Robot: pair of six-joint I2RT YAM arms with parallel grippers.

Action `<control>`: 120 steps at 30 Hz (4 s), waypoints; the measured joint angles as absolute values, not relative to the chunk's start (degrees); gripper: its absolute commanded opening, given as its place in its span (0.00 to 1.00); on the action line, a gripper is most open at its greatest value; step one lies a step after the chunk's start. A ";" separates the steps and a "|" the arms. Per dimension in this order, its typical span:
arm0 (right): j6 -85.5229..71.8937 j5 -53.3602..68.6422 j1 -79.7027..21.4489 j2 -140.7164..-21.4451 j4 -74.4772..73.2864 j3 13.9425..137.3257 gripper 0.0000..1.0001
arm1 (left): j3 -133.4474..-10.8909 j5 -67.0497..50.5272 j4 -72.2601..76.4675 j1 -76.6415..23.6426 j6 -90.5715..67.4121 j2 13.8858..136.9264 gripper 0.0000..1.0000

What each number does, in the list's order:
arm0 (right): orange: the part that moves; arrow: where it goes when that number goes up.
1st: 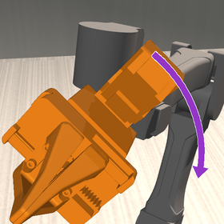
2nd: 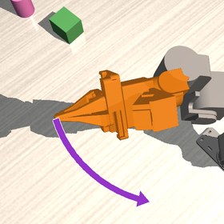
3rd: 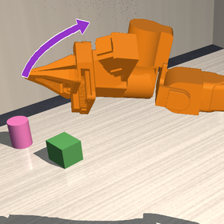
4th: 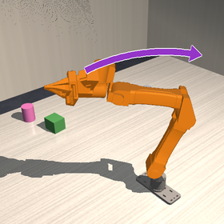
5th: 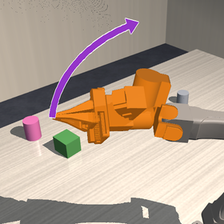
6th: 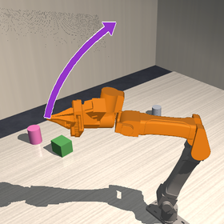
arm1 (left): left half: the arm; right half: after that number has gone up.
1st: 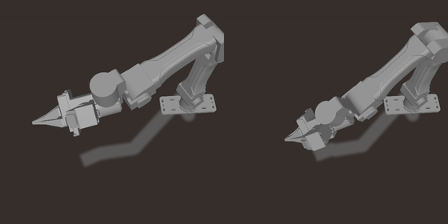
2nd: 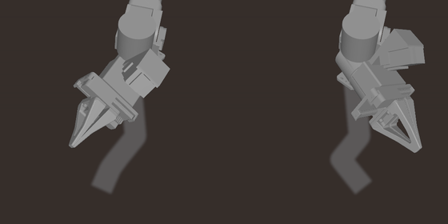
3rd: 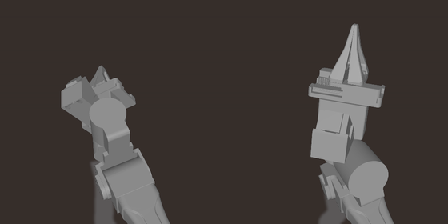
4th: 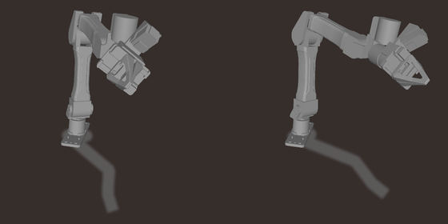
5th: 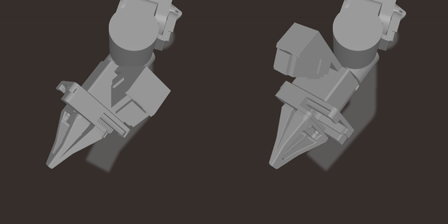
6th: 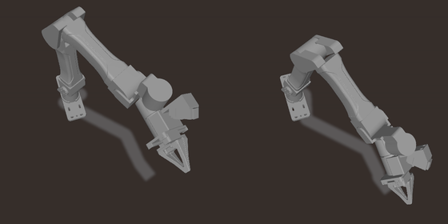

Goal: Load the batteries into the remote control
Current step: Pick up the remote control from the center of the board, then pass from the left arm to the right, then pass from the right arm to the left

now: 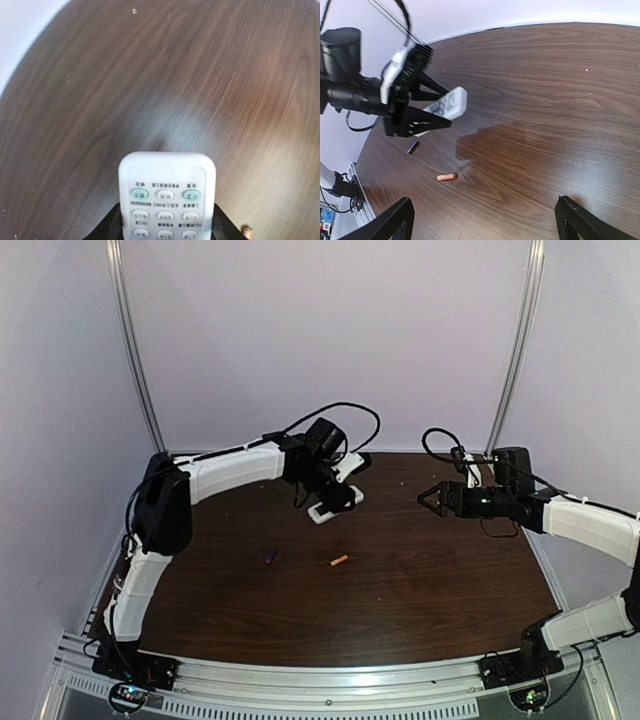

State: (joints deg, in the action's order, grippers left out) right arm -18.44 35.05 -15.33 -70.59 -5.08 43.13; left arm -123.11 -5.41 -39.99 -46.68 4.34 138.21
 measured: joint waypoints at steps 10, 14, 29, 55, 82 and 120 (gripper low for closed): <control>-19.27 36.69 -16.86 -68.90 -3.90 38.46 0.95 | -107.31 -12.80 -26.48 -45.04 -2.90 113.08 0.35; -21.54 38.83 -19.62 -66.63 -0.82 36.23 0.95 | -94.45 -18.76 -16.67 -44.88 -8.03 105.38 0.35; -27.49 42.41 -40.16 -67.20 21.52 45.93 0.95 | -67.37 -35.11 35.11 -48.07 -35.18 90.41 0.34; -21.12 41.41 -50.35 -78.67 19.29 62.24 0.76 | -61.95 -36.05 60.66 -49.95 -49.21 90.85 0.39; -14.39 37.15 -51.72 -81.45 9.87 65.34 0.32 | -55.88 -32.73 60.95 -49.91 -47.27 87.92 0.92; -2.92 18.79 -53.39 -83.18 -25.98 69.30 0.27 | -71.90 -31.77 -10.31 -47.24 -30.83 85.73 0.75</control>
State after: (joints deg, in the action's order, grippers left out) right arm -2.92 18.79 -53.39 -83.18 -25.98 69.30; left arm -71.90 -31.77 -10.31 -47.24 -30.83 85.73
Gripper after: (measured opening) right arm 0.515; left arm 0.774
